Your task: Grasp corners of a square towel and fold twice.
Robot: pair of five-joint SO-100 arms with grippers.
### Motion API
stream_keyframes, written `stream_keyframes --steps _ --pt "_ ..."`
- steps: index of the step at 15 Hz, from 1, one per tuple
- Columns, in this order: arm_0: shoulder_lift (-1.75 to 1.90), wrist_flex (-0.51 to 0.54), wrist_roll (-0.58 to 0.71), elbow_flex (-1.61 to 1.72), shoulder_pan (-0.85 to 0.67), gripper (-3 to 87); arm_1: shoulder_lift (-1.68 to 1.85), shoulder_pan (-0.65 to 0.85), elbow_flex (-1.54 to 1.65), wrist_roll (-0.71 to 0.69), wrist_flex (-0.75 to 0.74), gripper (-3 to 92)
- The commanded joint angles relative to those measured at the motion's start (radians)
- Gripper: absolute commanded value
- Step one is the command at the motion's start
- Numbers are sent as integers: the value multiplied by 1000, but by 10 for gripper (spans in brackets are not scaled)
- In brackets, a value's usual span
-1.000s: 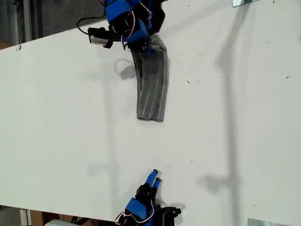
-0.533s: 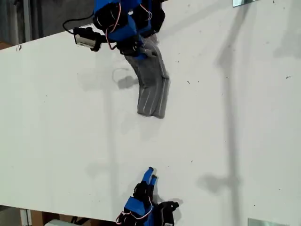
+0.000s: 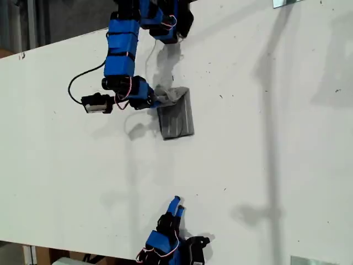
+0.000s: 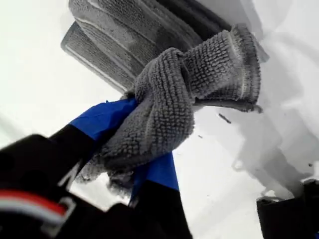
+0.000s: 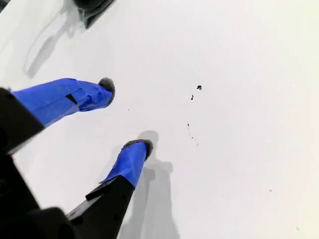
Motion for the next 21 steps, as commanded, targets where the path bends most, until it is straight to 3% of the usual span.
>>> stream_keyframes --steps 1,7,8,10,12,18,21 --pt "-11 -11 9 5 -12 199 -164 -2 -169 -60 -25 -1" --pt "-9 -14 14 6 -17 199 -370 -31 -291 -109 -97 -1" --pt "-9 -15 17 8 -20 199 -383 -40 -298 -123 -120 36" --pt "-14 -17 21 8 -23 199 -393 -67 -330 -163 -143 233" --pt "-15 -17 23 9 -23 199 -347 -106 -399 -198 -110 291" --pt "-15 -18 29 9 -26 199 117 -74 -359 -193 66 279" --pt "-25 -20 40 11 -35 199 606 -35 140 -117 -28 273"
